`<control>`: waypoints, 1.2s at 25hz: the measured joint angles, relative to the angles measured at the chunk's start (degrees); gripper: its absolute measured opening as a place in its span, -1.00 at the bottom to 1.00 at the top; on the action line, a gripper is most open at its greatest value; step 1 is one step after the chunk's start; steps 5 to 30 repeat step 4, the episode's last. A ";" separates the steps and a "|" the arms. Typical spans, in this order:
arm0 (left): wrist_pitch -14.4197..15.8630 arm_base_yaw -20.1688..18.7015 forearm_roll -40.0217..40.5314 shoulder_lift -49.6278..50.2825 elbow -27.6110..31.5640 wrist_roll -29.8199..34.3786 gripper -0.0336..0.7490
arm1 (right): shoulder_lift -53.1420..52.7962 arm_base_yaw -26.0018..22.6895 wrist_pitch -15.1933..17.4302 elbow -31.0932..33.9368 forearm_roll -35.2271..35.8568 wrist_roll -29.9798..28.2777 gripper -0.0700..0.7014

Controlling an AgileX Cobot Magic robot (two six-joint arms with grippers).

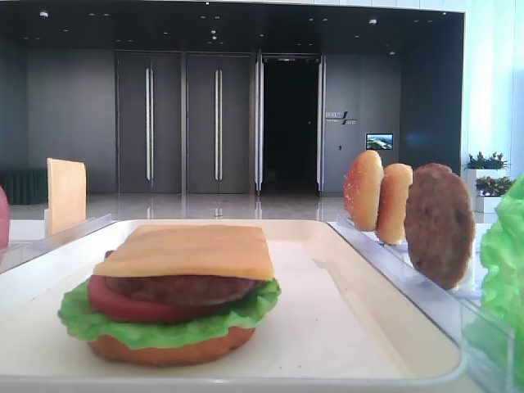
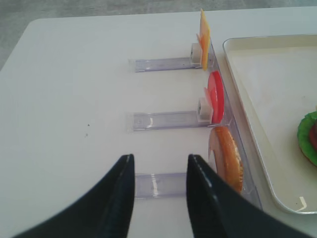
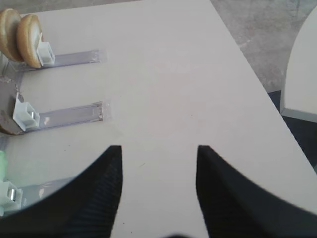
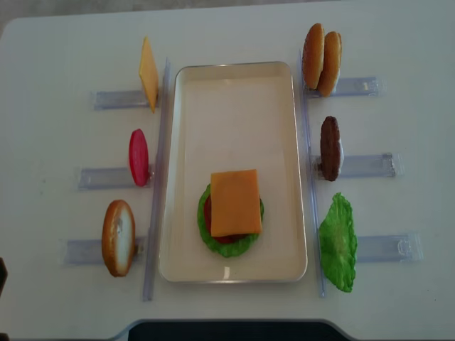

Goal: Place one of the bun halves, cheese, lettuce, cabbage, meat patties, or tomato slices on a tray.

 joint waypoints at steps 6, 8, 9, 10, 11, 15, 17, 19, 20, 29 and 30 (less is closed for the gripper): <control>0.00 0.00 0.15 0.00 0.00 0.00 -0.22 | 0.00 0.21 0.00 0.00 0.00 0.00 0.11; 0.00 0.00 0.15 0.00 0.00 0.00 -0.22 | 0.00 0.21 0.00 0.00 0.00 0.00 0.11; 0.00 0.00 0.15 0.00 0.00 0.00 -0.22 | 0.00 0.21 0.00 0.00 0.00 0.00 0.11; 0.00 0.00 0.15 0.00 0.00 0.00 -0.22 | 0.00 0.21 0.00 0.00 0.00 0.00 0.11; 0.00 0.00 0.15 0.00 0.00 0.00 -0.22 | 0.00 0.21 0.00 0.00 0.00 0.00 0.11; 0.00 0.00 0.15 0.00 0.00 0.00 -0.22 | 0.00 0.21 0.00 0.00 0.00 0.00 0.11; 0.00 0.00 0.15 0.00 0.00 0.00 -0.22 | 0.00 0.21 0.00 0.00 0.00 0.00 0.11; 0.00 0.00 0.15 0.00 0.00 0.00 -0.22 | 0.00 0.21 0.00 0.00 0.00 0.00 0.11; 0.00 0.00 0.15 0.00 0.00 0.00 -0.22 | 0.00 0.21 0.00 0.00 0.00 0.00 0.11; 0.00 0.00 0.15 0.00 0.00 0.00 -0.22 | 0.00 0.21 0.00 0.00 0.00 0.00 0.11; 0.00 0.00 0.15 0.00 0.00 0.00 -0.22 | 0.00 0.21 0.00 0.00 0.00 0.00 0.11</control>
